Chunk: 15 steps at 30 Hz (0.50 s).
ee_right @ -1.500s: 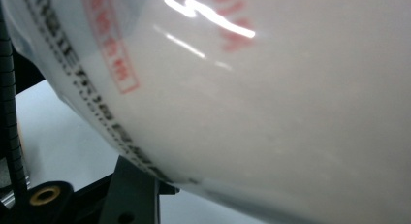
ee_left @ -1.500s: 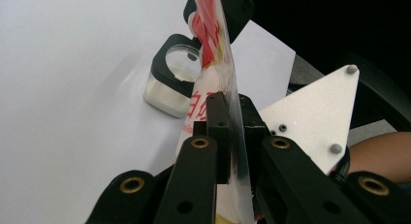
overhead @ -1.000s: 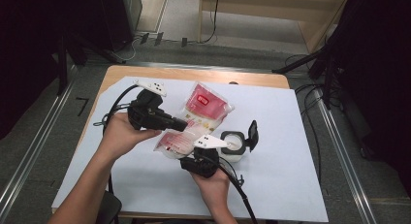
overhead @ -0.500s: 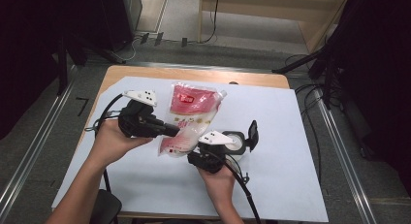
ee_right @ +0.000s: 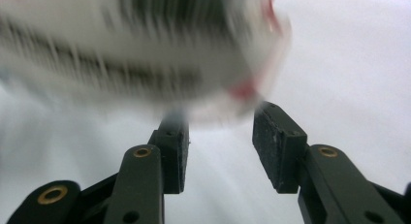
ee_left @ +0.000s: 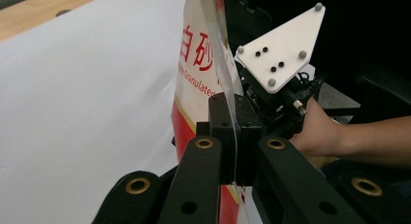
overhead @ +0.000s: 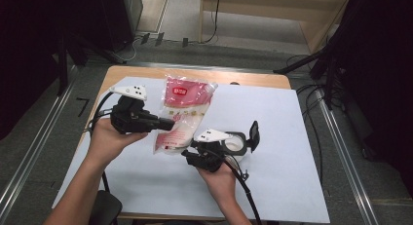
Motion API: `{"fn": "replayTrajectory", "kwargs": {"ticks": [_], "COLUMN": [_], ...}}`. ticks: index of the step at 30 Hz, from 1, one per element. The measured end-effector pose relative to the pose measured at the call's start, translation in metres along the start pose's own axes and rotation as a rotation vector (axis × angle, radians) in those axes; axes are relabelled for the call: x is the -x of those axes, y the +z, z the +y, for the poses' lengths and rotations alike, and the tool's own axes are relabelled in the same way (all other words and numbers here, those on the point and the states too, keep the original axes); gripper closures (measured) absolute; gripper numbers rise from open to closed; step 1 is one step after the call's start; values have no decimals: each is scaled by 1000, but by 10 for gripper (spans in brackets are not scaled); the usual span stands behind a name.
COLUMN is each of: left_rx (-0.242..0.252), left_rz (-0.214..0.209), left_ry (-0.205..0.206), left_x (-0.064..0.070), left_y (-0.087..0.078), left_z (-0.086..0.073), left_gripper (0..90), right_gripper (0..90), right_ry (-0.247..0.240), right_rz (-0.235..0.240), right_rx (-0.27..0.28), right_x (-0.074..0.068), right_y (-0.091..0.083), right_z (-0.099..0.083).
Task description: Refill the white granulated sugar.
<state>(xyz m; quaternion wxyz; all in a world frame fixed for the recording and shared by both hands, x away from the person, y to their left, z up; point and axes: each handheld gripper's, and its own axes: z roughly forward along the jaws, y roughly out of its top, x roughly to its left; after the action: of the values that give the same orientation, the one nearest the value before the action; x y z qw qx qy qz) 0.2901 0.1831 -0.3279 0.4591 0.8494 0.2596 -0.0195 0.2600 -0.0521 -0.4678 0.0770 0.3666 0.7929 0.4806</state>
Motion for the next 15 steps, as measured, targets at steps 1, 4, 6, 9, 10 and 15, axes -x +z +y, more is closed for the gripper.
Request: {"fn": "replayTrajectory", "kwargs": {"ticks": [1, 4, 6, 9, 10, 15], "left_rx": [15, 41, 60, 70, 68, 43], "left_rz": [-3, 12, 27, 71, 90, 141], "left_ry": [-9, -25, -37, -47, -53, -71], "left_x": [-1, -5, -10, -16, -19, -34], "left_y": [-2, -8, -11, -11, -9, 0], "left_z": [0, 0, -1, -2, -2, -3], "left_gripper": [900, 900, 900, 900, 900, 900], "right_gripper": [576, 579, 580, 580, 580, 590], "right_ry": [4, 1, 14, -12, -15, -45], "right_rz": [3, 4, 20, 42, 59, 153], "right_rx": [-10, -16, -12, 3, 6, 1], "right_x": [1, 4, 7, 7, 6, 9], "right_y": [-1, -6, -10, -15, -17, -22], "right_z": [0, -1, -1, 1, 2, 3]}}
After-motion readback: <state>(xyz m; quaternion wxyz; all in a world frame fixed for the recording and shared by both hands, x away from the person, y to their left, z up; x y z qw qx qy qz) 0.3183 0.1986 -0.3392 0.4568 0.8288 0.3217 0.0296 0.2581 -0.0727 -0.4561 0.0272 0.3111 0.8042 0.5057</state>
